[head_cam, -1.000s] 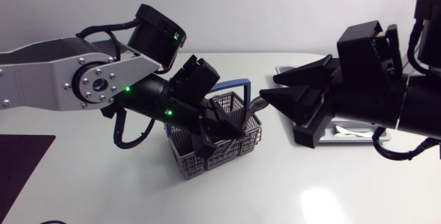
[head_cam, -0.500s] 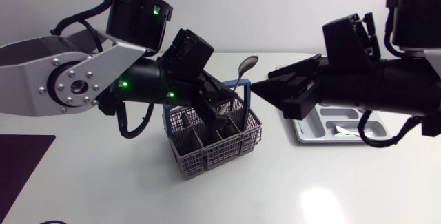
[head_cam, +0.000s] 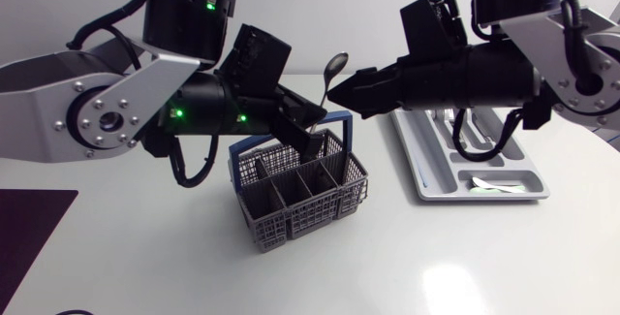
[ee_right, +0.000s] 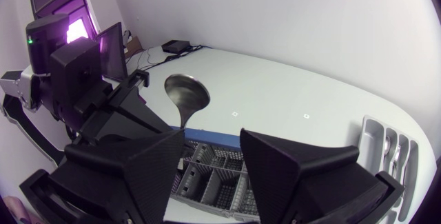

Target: Unload the cutlery basket into the drawer organizer.

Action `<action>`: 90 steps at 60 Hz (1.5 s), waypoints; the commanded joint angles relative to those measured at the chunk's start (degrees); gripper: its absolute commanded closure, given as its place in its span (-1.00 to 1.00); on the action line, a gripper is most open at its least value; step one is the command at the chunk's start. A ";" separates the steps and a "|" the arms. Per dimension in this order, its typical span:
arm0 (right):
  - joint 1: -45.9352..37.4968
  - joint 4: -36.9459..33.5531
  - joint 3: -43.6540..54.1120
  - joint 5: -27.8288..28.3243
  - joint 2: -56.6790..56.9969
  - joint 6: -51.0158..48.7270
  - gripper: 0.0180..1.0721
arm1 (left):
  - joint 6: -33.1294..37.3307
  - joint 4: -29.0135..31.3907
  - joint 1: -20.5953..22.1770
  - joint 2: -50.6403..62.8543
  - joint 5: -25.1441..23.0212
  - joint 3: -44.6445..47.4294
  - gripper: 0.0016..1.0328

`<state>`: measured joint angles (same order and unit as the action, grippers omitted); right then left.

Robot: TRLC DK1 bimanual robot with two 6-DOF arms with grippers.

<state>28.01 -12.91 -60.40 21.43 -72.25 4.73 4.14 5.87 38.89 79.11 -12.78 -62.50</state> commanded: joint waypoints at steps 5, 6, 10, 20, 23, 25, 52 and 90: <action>0.03 1.74 -2.97 0.28 -3.16 2.65 -0.12 | -2.91 -0.86 -1.45 0.69 0.12 0.45 0.94; 0.03 1.74 -3.14 0.28 -3.43 2.65 -0.12 | -3.00 -0.86 -1.63 0.78 0.12 0.45 0.94; 0.38 2.01 -3.49 0.28 -4.04 2.83 -0.12 | -3.35 -1.21 -2.07 1.13 0.12 0.45 0.94; 0.82 2.36 -3.41 0.45 -4.04 2.83 -0.12 | -4.05 -2.18 -3.04 1.92 0.12 0.27 0.94; 0.99 2.36 -3.41 0.45 -3.95 2.83 -0.13 | -4.05 -2.35 -3.12 2.01 0.12 0.27 0.94; 1.17 2.45 -3.49 0.45 -4.04 2.83 -0.12 | -4.23 -2.44 -3.12 2.19 0.12 0.27 0.94; 3.19 3.33 -5.25 -0.34 -7.21 2.83 0.14 | -5.28 -2.79 -2.68 2.54 0.12 0.19 0.94; 4.86 4.73 -4.90 -0.95 -7.91 2.21 0.86 | -5.37 -2.97 -2.16 2.45 0.12 0.71 0.94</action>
<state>32.53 -8.80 -64.40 20.21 -79.22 6.02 -0.05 3.90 36.18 80.64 -12.75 -62.50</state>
